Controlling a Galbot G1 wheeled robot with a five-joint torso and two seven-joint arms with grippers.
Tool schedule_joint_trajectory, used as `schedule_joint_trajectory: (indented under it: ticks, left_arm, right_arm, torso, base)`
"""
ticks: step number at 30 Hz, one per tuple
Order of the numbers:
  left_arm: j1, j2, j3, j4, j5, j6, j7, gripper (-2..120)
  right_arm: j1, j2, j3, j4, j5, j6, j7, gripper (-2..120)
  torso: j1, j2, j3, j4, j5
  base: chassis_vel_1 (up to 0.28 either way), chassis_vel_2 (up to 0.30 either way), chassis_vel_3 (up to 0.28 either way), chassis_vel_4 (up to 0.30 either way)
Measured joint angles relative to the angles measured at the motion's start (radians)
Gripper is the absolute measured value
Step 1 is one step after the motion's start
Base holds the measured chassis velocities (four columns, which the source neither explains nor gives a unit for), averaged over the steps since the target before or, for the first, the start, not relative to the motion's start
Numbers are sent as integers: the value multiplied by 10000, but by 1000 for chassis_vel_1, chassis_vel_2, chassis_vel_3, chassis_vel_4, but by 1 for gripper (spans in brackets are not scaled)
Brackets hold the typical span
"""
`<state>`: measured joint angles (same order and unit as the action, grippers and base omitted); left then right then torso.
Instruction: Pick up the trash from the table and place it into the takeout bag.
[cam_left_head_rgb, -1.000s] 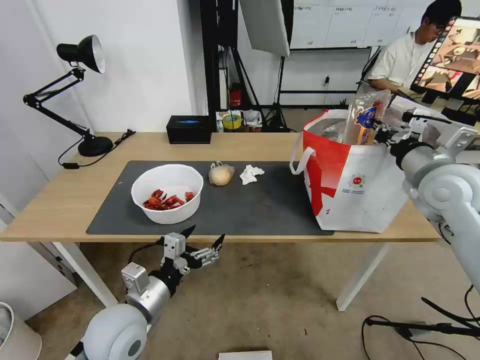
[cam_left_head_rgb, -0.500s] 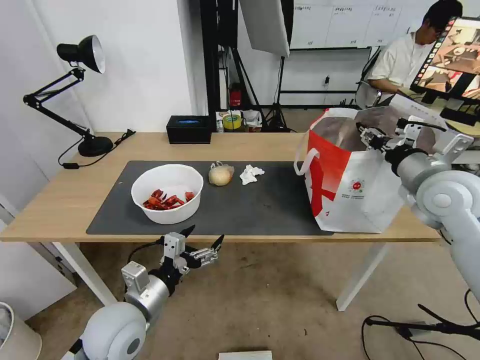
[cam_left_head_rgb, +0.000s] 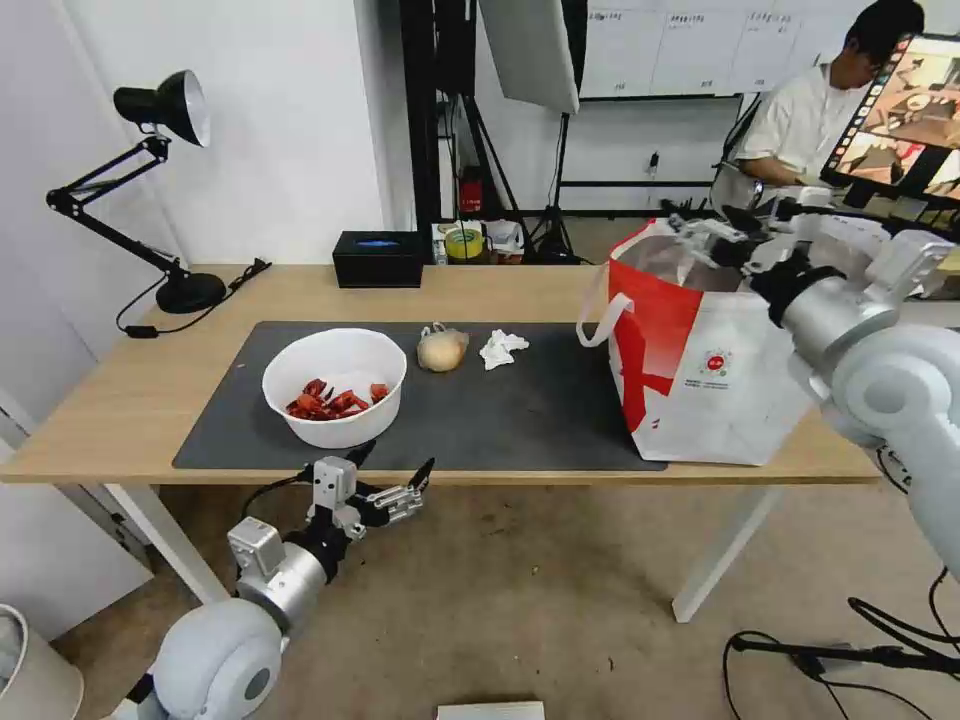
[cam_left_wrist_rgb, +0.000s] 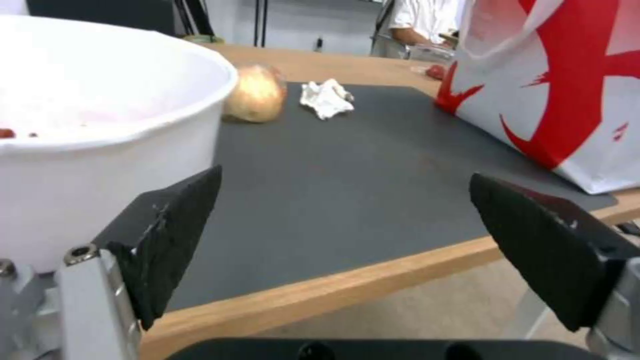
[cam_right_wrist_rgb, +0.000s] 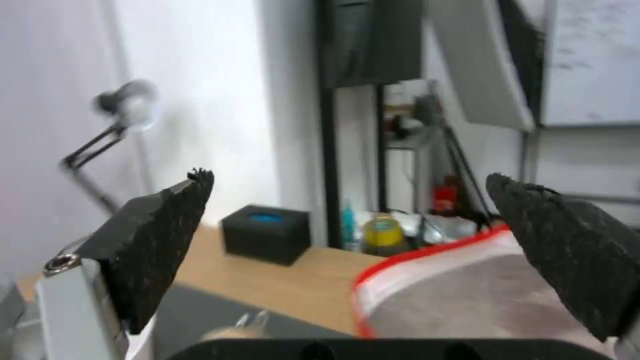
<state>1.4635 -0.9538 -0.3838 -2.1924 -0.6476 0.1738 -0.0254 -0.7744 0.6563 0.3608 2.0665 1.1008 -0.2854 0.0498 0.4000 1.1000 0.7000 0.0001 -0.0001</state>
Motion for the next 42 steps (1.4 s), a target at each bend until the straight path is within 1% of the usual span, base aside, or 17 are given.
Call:
schedule_joint_trajectory:
  ticks: [2, 5, 7, 9, 10, 12, 13, 14, 17, 18, 24, 25, 28, 32, 35, 39, 42]
  left_arm:
    - [14, 4, -38, 21, 18, -52, 0, 100]
    - [85, 46, -198, 58, 101, -199, 3, 100]
    - [106, 51, -244, 70, 122, -227, 3, 100]
    - [165, 60, -333, 127, 180, -345, 5, 100]
    - [165, 60, -333, 127, 180, -345, 5, 100]
    - [226, 62, -412, 166, 233, -407, 8, 100]
    - [266, 53, -482, 186, 243, -430, 9, 100]
    - [266, 53, -482, 186, 243, -430, 9, 100]
    - [443, 1, -716, 292, 250, -587, 48, 100]
    - [443, 1, -716, 292, 250, -587, 48, 100]
    - [860, -183, -1107, 395, 258, -757, 117, 100]
    - [860, -183, -1107, 395, 258, -757, 117, 100]
    - [1069, -314, -1304, 532, 303, -900, 126, 100]
    - [1167, -387, -1424, 596, 338, -965, 133, 100]
    - [1347, -440, -1594, 795, 505, -1179, 229, 100]
    - [1478, -499, -1714, 936, 609, -1300, 263, 100]
    - [1666, -554, -1939, 1095, 636, -1438, 307, 100]
  right_arm:
    - [-146, -68, -39, 120, -178, 92, -218, 100]
    - [-818, -200, -131, 495, -559, 388, -697, 100]
    - [-1036, -198, -143, 579, -655, 493, -775, 100]
    - [-1612, -111, -247, 687, -1203, 924, -830, 100]
    - [-1612, -111, -247, 687, -1203, 924, -830, 100]
    - [-2121, -40, -379, 709, -1829, 1447, -831, 100]
    - [-2486, 36, -426, 769, -2069, 1725, -748, 100]
    - [-2486, 36, -426, 769, -2069, 1725, -748, 100]
    - [-3466, 354, -452, 867, -2778, 2295, -301, 100]
    - [-3466, 354, -452, 867, -2778, 2295, -301, 100]
    - [-4911, 958, -90, 1022, -3309, 2790, 626, 100]
    - [-4911, 958, -90, 1022, -3309, 2790, 626, 100]
    - [-5671, 1319, 150, 1150, -3431, 2967, 985, 100]
    - [-6019, 1547, 190, 1188, -3456, 3045, 1099, 100]
    - [-6482, 1909, 87, 1243, -3740, 3114, 1280, 100]
    - [-6740, 2137, 23, 1285, -4031, 3115, 1391, 100]
    - [-7226, 2452, 50, 1289, -4348, 3162, 1442, 100]
  torso:
    - [0, 0, 0, -1, 2]
    - [0, 0, 0, -1, 1]
    - [0, 0, 0, 0, 1]
    - [0, 0, -1, -1, 0]
    - [0, 0, -1, -1, 0]
    - [0, 0, 0, 0, 1]
    - [0, 0, 0, 0, 1]
    - [0, 0, 0, 0, 1]
    - [0, 0, -1, 0, 0]
    - [0, 0, -1, 0, 0]
    - [-1, 0, 0, -1, 2]
    - [-1, 0, 0, -1, 2]
    - [0, 0, -1, -1, 0]
    - [-1, 0, -1, -2, 1]
    - [0, 0, 0, -1, 1]
    - [-1, 0, 0, 0, 0]
    - [-1, 0, 0, 0, 1]
  base:
    - [0, 0, 0, 0]
    - [0, 0, 0, 0]
    - [0, 0, 0, 0]
    - [0, 0, 0, 0]
    - [0, 0, 0, 0]
    - [0, 0, 0, 0]
    - [0, 0, 0, 0]
    - [0, 0, 0, 0]
    - [0, 0, 0, 0]
    - [0, 0, 0, 0]
    - [0, 0, 0, 0]
    - [0, 0, 0, 0]
    - [0, 0, 0, 0]
    - [0, 0, 0, 0]
    - [0, 0, 0, 0]
    - [0, 0, 0, 0]
    - [0, 0, 0, 0]
